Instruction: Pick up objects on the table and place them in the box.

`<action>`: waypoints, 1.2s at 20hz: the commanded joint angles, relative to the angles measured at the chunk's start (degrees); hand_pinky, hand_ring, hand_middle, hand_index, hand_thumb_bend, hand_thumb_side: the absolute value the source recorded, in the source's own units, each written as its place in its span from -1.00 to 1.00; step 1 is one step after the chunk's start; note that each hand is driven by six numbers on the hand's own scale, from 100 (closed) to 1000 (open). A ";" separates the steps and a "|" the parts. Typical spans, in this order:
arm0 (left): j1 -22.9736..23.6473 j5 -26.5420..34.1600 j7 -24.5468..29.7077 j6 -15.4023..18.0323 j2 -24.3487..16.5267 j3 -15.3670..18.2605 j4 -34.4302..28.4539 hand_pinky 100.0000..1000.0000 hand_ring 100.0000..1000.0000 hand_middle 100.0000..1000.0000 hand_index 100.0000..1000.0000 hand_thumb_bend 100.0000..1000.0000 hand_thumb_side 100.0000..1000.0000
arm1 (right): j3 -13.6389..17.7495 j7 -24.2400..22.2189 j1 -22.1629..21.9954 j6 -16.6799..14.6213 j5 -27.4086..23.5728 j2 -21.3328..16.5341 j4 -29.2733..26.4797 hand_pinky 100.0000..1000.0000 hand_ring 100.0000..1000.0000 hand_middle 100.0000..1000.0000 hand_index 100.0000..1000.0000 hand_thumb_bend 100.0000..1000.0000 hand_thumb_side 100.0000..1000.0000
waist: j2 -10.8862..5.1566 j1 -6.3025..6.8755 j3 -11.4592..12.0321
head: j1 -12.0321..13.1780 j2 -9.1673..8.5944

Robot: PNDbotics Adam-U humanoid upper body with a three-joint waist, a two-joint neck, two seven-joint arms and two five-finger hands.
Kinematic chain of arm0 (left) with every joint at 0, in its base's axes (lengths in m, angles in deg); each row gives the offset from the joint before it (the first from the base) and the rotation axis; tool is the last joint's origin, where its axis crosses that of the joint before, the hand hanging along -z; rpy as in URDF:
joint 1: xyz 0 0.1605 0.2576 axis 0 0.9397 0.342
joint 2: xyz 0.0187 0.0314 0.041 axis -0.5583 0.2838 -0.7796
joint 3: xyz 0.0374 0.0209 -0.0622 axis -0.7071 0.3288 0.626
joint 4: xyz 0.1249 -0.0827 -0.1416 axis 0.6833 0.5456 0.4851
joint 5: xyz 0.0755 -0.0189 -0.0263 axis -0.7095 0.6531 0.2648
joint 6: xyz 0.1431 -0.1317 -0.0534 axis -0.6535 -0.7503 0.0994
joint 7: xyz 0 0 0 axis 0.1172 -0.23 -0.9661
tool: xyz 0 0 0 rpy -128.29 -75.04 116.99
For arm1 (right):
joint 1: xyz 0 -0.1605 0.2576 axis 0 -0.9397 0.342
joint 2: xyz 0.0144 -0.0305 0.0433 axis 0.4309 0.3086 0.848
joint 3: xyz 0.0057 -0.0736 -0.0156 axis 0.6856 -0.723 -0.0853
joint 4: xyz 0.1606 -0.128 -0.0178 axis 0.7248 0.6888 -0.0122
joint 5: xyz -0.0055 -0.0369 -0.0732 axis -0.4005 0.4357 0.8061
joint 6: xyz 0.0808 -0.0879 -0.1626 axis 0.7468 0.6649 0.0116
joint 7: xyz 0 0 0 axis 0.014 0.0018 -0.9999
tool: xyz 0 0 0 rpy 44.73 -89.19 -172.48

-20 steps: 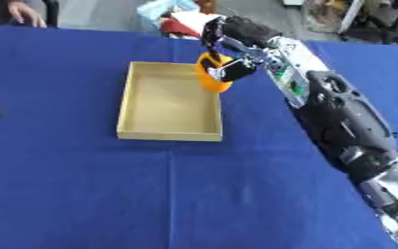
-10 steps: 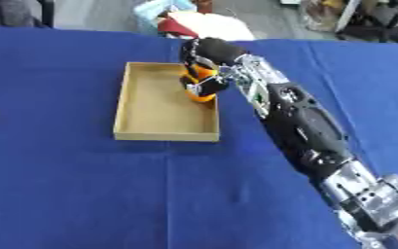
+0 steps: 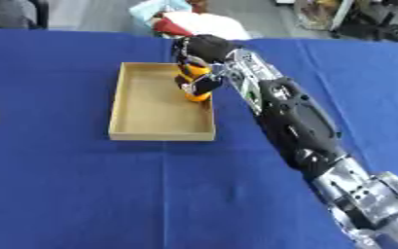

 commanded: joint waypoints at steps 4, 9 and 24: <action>-0.05 0.34 0.29 0.02 -0.76 0.10 -0.75 0.36 0.40 0.32 0.74 -1.00 0.83 | -0.26 -3.11 2.69 0.55 -5.50 -4.31 -6.72 0.66 0.56 0.54 0.86 -1.00 -0.39 | -1.69 0.14 -0.45 | 0.20 0.35; -0.13 0.30 0.41 0.01 -0.63 0.05 -0.71 0.37 0.40 0.32 0.74 -1.00 0.83 | -1.16 -5.27 1.82 1.13 -6.92 -3.55 -6.47 0.64 0.54 0.52 0.84 -1.00 -0.24 | -1.61 0.14 -0.56 | 0.15 -0.05; 0.08 0.16 0.36 0.06 -0.72 0.29 -0.66 0.37 0.40 0.32 0.74 -1.00 0.84 | -1.62 -4.99 0.41 -0.08 -6.32 -1.80 -3.21 0.63 0.54 0.51 0.83 -1.00 -0.19 | -1.51 0.34 -1.17 | 0.40 -0.64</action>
